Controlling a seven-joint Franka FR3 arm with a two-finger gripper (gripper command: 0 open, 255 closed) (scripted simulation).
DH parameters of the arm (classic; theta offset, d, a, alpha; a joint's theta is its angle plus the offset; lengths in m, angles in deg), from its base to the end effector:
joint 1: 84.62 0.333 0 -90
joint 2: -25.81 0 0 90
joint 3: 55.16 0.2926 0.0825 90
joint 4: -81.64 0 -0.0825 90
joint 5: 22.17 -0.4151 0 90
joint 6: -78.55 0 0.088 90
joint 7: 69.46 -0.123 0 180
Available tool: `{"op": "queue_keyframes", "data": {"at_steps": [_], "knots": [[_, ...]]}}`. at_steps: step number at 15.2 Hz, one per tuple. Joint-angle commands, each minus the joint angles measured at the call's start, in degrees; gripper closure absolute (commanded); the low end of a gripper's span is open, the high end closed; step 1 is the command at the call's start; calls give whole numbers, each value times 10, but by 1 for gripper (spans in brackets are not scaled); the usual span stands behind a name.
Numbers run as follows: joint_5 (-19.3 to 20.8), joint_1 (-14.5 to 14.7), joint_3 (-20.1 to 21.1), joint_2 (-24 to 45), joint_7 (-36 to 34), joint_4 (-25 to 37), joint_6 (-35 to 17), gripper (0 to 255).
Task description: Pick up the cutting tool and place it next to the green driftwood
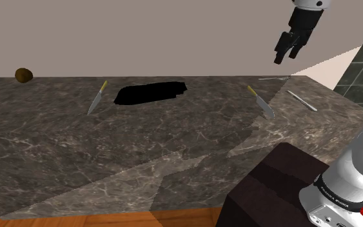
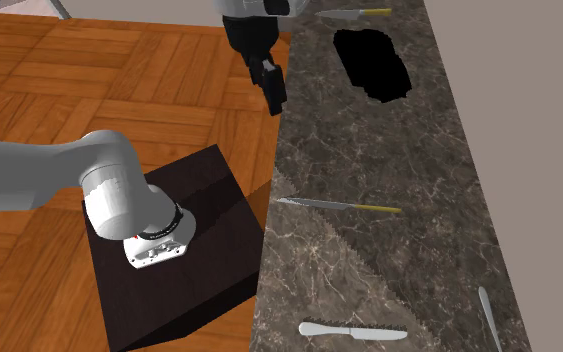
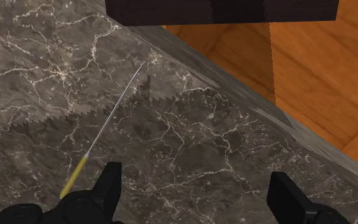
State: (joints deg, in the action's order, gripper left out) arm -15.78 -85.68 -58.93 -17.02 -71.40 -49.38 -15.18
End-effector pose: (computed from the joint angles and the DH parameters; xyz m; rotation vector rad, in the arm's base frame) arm 0.3711 -0.0492 0.5848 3.0659 -0.1547 0.1450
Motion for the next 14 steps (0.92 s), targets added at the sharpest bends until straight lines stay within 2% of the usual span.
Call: {"op": "queue_keyframes", "data": {"at_steps": [1,14], "knots": [[0,0,0,0,0,0,0,0],[2,-54,-74,186,-49,-37,-191,0]]}}
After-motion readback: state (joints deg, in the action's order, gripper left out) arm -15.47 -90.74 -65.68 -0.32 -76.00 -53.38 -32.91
